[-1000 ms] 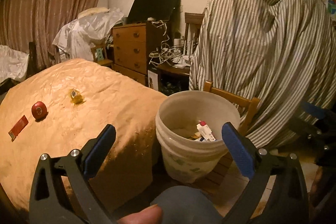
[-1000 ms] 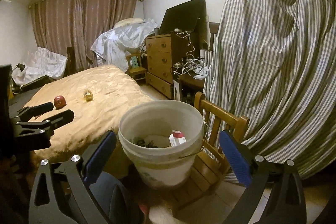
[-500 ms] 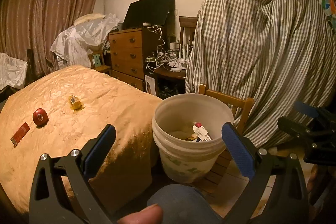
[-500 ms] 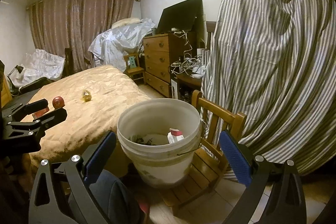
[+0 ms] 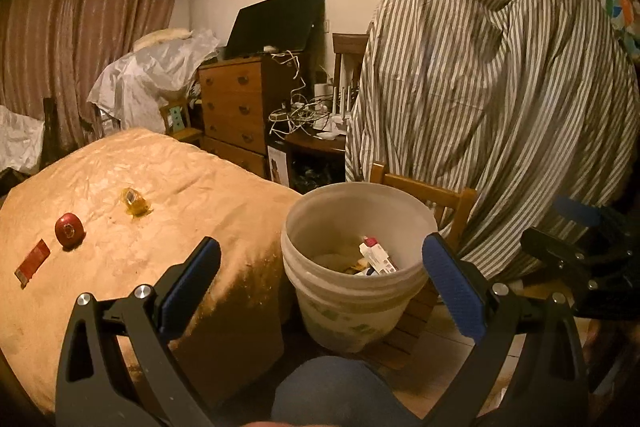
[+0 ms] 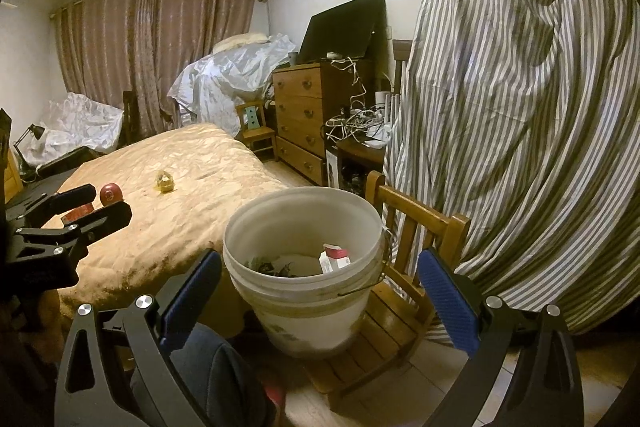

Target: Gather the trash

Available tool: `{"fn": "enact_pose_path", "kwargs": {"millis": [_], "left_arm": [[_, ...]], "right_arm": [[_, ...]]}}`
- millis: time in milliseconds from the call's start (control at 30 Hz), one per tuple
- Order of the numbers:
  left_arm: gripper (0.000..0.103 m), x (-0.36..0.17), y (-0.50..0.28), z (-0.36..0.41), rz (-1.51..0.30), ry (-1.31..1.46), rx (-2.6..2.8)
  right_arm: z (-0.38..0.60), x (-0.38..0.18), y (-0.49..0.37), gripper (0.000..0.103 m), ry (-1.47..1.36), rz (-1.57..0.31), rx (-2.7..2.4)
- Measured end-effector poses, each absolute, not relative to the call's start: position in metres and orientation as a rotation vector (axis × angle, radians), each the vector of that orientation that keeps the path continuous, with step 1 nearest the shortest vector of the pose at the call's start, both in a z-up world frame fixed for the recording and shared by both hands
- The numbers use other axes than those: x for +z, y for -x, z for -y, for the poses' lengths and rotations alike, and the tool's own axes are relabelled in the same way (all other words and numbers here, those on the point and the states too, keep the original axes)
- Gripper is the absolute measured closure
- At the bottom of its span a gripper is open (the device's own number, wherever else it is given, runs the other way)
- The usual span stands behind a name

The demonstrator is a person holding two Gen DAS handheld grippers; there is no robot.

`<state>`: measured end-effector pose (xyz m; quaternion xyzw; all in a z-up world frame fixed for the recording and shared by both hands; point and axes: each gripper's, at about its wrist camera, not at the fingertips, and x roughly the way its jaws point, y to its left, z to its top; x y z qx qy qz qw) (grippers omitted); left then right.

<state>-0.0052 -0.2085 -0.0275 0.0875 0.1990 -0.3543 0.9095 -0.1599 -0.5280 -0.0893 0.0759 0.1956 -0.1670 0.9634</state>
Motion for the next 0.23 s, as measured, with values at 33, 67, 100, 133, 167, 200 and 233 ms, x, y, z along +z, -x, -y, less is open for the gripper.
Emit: {"fn": "enact_pose_path", "kwargs": {"millis": [33, 67, 100, 133, 167, 200, 233], "left_arm": [[0.005, -0.028, 0.0052, 0.2096, -0.415, -0.188, -0.73], [0.006, -0.0281, 0.0056, 0.2101, -0.414, -0.192, -0.732], [0.005, -0.0285, 0.0069, 0.2109, -0.409, -0.199, -0.731], [0.005, -0.0286, 0.0074, 0.2119, -0.408, -0.202, -0.729], [0.005, -0.0289, 0.0076, 0.2123, -0.412, -0.202, -0.732], [0.005, -0.0289, 0.0074, 0.2125, -0.414, -0.202, -0.732], [0.005, -0.0293, 0.0069, 0.2118, -0.414, -0.203, -0.731]], "right_arm": [[0.5281, -0.0893, 0.1601, 0.005, -0.154, -0.395, -0.338], [0.5275, -0.0893, 0.1604, 0.005, -0.155, -0.394, -0.339], [0.5286, -0.0891, 0.1601, 0.005, -0.154, -0.393, -0.338], [0.5289, -0.0891, 0.1601, 0.005, -0.154, -0.394, -0.336], [0.5287, -0.0893, 0.1602, 0.005, -0.155, -0.394, -0.335], [0.5287, -0.0895, 0.16, 0.005, -0.155, -0.395, -0.335], [0.5285, -0.0898, 0.1603, 0.005, -0.155, -0.395, -0.335]]}}
